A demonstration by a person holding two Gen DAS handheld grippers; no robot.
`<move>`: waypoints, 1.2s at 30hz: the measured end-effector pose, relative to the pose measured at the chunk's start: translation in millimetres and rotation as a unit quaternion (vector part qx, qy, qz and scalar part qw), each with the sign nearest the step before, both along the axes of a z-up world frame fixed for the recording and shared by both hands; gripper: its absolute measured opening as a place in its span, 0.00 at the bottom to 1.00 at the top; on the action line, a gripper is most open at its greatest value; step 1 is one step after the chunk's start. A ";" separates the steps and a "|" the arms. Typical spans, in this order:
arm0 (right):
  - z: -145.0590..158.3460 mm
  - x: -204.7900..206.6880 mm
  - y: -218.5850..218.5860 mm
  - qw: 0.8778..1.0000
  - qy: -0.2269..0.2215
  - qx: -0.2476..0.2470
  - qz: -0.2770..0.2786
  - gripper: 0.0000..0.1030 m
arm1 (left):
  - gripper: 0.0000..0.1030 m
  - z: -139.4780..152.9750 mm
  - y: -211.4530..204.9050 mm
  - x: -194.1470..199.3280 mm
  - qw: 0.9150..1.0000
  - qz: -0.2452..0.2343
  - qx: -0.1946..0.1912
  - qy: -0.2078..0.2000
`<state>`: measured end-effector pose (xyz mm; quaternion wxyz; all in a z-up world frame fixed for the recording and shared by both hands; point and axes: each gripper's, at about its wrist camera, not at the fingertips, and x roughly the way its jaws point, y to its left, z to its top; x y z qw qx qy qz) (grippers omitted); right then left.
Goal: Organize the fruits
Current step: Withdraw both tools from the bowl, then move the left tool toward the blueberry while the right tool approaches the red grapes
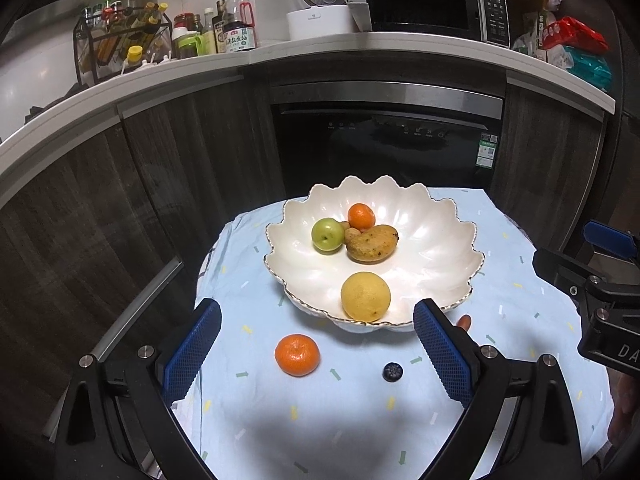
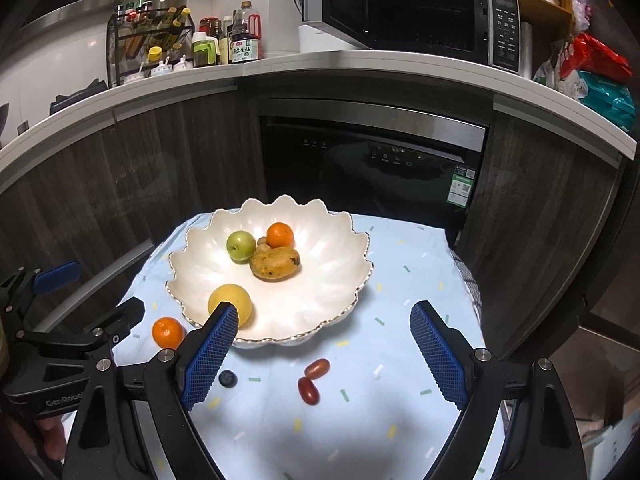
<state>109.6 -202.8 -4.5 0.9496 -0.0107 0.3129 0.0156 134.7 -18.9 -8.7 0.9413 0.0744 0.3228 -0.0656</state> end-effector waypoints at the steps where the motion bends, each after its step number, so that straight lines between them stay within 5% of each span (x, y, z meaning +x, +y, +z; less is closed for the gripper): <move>1: -0.2 -1.3 -0.4 1.000 0.000 0.000 0.000 0.86 | 0.95 -0.2 0.0 -1.3 1.000 0.000 0.000 0.000; 36: -44.2 -18.2 -0.9 1.000 0.017 -0.004 0.016 0.85 | 0.95 -41.4 -8.0 -25.3 1.000 -0.020 0.006 0.008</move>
